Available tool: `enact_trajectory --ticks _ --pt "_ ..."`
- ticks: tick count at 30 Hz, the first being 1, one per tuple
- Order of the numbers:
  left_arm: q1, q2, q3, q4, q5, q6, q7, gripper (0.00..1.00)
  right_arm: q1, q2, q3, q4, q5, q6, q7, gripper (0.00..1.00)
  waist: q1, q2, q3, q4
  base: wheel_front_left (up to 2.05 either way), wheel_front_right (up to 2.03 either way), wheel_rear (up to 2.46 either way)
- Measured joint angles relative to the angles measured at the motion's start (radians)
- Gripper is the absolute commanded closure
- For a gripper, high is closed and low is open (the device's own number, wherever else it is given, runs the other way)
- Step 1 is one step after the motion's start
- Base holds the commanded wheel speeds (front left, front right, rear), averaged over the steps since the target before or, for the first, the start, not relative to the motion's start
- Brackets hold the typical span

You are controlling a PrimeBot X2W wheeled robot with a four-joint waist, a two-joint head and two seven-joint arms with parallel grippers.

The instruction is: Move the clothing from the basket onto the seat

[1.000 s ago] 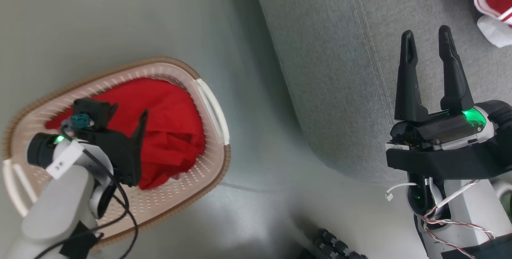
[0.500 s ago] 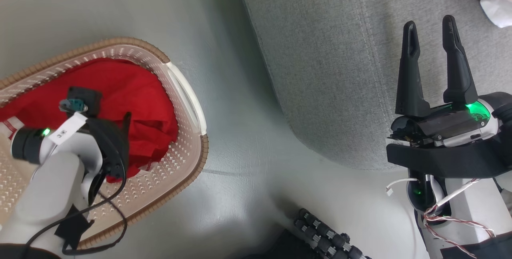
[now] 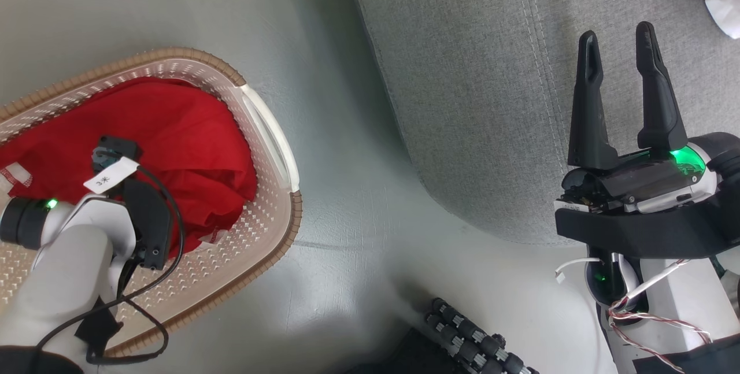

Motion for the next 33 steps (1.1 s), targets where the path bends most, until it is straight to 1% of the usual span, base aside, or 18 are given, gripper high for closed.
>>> enact_trajectory --ticks 6,10,11,12,13,19,26,28,33 --pt "-0.037 -0.001 -0.033 0.032 0.032 -0.004 -0.005 0.00 0.007 0.001 -0.007 -0.004 -0.011 0.000 0.000 0.00 0.0000 -0.0001 0.006 0.005 0.00 0.00 0.00" --pt "-0.042 -0.006 -0.045 0.053 0.034 -0.006 -0.002 0.00 0.021 0.002 -0.011 -0.008 -0.024 0.001 0.000 0.00 0.0000 0.0000 0.012 0.008 0.00 0.00 0.00" --pt "-0.042 -0.007 -0.048 0.057 0.035 -0.008 -0.002 0.12 0.025 0.002 -0.012 -0.008 -0.026 0.001 0.000 0.00 0.0000 0.0000 0.013 0.009 0.00 0.00 0.00" --pt "-0.043 -0.007 -0.049 0.061 0.035 -0.013 -0.003 0.71 0.026 0.003 -0.013 -0.008 -0.026 0.001 0.000 0.00 0.0000 0.0000 0.014 0.010 0.00 0.00 0.00" --pt "-0.044 -0.008 -0.049 0.063 0.035 -0.013 -0.011 1.00 0.026 0.003 -0.015 -0.008 -0.026 0.001 0.000 0.00 0.0000 0.0000 0.016 0.010 0.00 0.00 0.00" --pt "-0.051 -0.002 -0.036 0.088 0.034 -0.022 -0.048 1.00 0.004 0.009 -0.006 0.005 -0.026 0.010 0.000 0.00 0.0001 -0.0002 0.012 0.009 0.00 0.00 0.00" --pt "-0.053 0.012 -0.007 0.109 0.012 -0.032 -0.111 1.00 -0.049 0.014 0.003 0.041 -0.025 0.023 0.000 0.00 0.0001 -0.0002 -0.022 -0.004 0.00 0.00 0.00" --pt "-0.052 -0.007 -0.002 0.109 0.003 -0.032 -0.134 1.00 -0.059 0.015 -0.005 0.053 -0.025 0.023 0.000 0.00 0.0001 -0.0002 -0.038 -0.005 0.00 0.00 0.00" --pt "-0.043 -0.081 0.003 0.102 -0.012 -0.049 -0.194 1.00 -0.061 0.015 -0.031 0.081 -0.025 0.026 0.000 0.00 0.0000 -0.0002 -0.090 0.005 0.00 0.00 0.00"
